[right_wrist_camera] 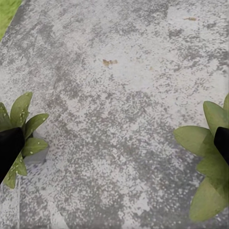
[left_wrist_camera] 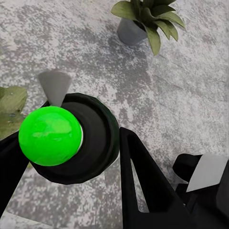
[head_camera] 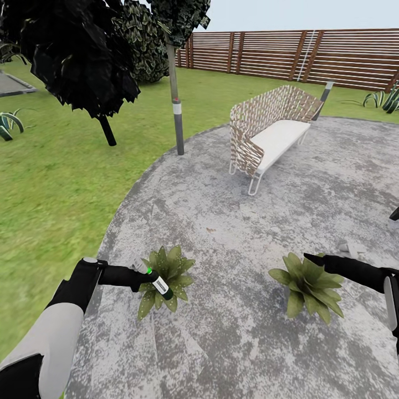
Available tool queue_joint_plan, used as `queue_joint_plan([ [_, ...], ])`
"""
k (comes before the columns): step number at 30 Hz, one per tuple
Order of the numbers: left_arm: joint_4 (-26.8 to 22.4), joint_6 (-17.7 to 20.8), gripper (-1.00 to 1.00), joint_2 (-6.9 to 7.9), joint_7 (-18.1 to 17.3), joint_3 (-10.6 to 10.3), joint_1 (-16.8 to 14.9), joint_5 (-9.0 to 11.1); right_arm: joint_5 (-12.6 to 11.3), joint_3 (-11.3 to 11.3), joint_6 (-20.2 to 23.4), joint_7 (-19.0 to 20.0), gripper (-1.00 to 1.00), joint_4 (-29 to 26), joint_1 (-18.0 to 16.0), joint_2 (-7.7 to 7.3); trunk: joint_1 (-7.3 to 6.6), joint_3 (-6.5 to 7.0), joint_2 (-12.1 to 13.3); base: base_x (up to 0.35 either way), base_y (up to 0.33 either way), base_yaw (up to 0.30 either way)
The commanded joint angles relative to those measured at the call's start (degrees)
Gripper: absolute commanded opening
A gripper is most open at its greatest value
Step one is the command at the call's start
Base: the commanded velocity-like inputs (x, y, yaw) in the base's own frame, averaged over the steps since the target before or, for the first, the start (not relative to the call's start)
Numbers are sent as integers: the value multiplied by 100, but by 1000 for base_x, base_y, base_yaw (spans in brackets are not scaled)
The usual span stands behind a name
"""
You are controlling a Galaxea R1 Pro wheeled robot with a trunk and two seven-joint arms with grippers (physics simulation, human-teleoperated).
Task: Pick up the pesticide atomizer in the garden and spray insectifuge to fully cover both potted plants in the garden.
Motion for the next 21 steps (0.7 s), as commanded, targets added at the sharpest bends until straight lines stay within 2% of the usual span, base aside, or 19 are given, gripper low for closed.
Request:
queue_joint_plan([
  [1,-6,59,-100,-5,-42,24,-5,-37,60,-10,16,58,100,-5,-6,1,0,-4,-2,0,0,0],
  [21,-4,59,-100,-5,-42,20,4,-38,60,-22,21,65,100,-21,-6,-2,0,25,-2,0,0,0],
])
